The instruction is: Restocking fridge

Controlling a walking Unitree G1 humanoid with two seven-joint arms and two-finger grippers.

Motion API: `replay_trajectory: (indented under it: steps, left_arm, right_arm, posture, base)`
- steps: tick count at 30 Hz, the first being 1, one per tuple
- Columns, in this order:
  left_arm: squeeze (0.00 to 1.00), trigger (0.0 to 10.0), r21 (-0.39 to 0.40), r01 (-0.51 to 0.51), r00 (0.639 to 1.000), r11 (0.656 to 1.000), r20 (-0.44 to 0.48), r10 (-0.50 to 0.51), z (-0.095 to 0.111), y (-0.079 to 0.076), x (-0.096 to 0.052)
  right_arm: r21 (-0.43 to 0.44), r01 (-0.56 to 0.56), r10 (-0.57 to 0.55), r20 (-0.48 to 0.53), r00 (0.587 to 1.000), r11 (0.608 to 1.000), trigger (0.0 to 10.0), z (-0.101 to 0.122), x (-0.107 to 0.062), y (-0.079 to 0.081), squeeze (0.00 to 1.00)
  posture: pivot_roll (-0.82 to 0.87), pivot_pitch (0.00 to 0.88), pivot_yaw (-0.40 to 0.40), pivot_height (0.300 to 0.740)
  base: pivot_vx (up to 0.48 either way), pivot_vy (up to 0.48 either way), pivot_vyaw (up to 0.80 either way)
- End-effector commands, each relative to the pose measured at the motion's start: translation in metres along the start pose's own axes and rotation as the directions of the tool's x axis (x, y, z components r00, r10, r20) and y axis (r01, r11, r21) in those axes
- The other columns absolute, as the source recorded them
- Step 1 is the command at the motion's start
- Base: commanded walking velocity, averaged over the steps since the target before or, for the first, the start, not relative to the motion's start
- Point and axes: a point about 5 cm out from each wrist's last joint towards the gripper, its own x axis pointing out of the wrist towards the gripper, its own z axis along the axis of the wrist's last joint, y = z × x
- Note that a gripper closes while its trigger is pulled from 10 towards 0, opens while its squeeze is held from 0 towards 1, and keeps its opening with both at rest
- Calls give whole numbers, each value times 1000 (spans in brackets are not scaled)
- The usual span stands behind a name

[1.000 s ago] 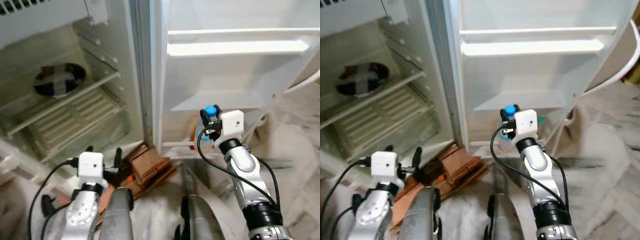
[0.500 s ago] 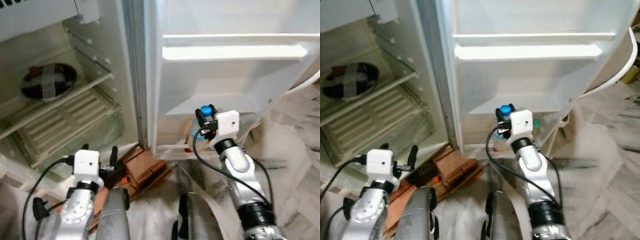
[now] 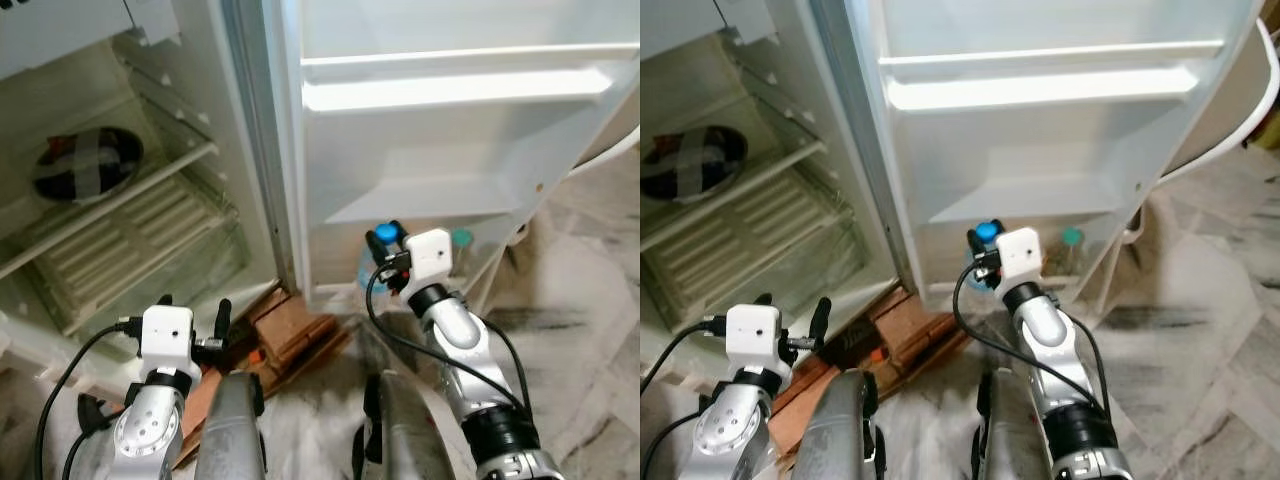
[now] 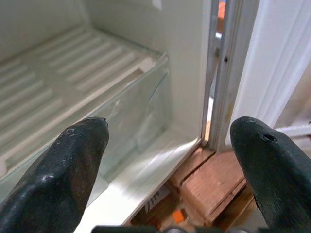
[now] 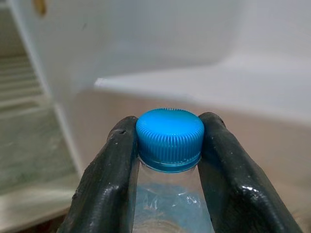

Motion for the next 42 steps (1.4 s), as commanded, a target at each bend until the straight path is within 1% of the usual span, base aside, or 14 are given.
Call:
replay_trajectory:
  steps: [1, 7, 12, 20, 22, 28, 33, 36, 38, 39, 42]
  left_arm:
    - [0, 10000, 10, -5, 1000, 1000, -4, 5, 2, 4, -3]
    - [0, 10000, 10, -18, 1000, 1000, -15, 19, 3, 6, -7]
    - [0, 10000, 7, -30, 999, 1000, -18, 31, 5, 10, -7]
    - [0, 10000, 7, -25, 1000, 1000, -20, 25, 7, 9, -6]
    - [0, 10000, 9, -18, 1000, 1000, -20, 18, 8, 9, -6]
    - [0, 10000, 16, -17, 1000, 1000, -19, 18, 10, 11, -5]
    - [0, 10000, 16, -20, 1000, 1000, -19, 20, 11, 10, -4]
    - [0, 10000, 11, -20, 1000, 1000, -18, 20, 11, 9, -4]
    - [0, 10000, 8, -13, 1000, 1000, -19, 13, 11, 8, -3]
    - [0, 10000, 8, -13, 1000, 1000, -19, 13, 11, 8, -3]
    - [0, 10000, 8, -11, 1000, 1000, -18, 11, 12, 7, -2]
  right_arm:
    - [-21, -13, 13, 38, 999, 1000, 10000, 9, 6, -1, 0]
    - [-26, -24, 25, 49, 998, 999, 10000, 13, 16, -1, 0]
    - [-29, -18, 20, 60, 998, 999, 10000, 17, 21, -3, 0]
    - [-41, -14, 17, 72, 997, 999, 10000, 18, 21, -5, 0]
    - [-36, -18, 21, 88, 996, 999, 10000, 21, 23, -4, 0]
    - [-58, -13, 20, 121, 992, 998, 10000, 29, 28, -4, 0]
    - [-61, -19, 27, 138, 990, 998, 10000, 33, 31, -3, 0]
    - [-72, -32, 44, 171, 984, 997, 10000, 41, 35, 0, 0]
    - [-93, -44, 64, 219, 974, 995, 10000, 54, 42, 5, 0]
    - [-93, -44, 64, 219, 974, 995, 10000, 54, 42, 5, 0]
    - [-109, -40, 66, 246, 967, 993, 10000, 62, 49, 6, 0]
  posture:
    - [187, 197, 17, 614]
    - [204, 204, 16, 574]
    - [200, 209, 14, 574]
    - [192, 226, 18, 574]
    - [194, 231, 20, 559]
    - [200, 235, 20, 519]
    - [199, 235, 18, 519]
    - [194, 238, 20, 519]
    - [194, 239, 21, 519]
    - [194, 239, 21, 519]
    - [196, 241, 21, 519]
  base:
    - [0, 0, 0]
    - [0, 0, 0]
    - [0, 0, 0]
    - [0, 0, 0]
    - [0, 0, 0]
    - [0, 0, 0]
    - [0, 0, 0]
    - [0, 0, 0]
    - [0, 0, 0]
    - [0, 0, 0]
    - [0, 0, 0]
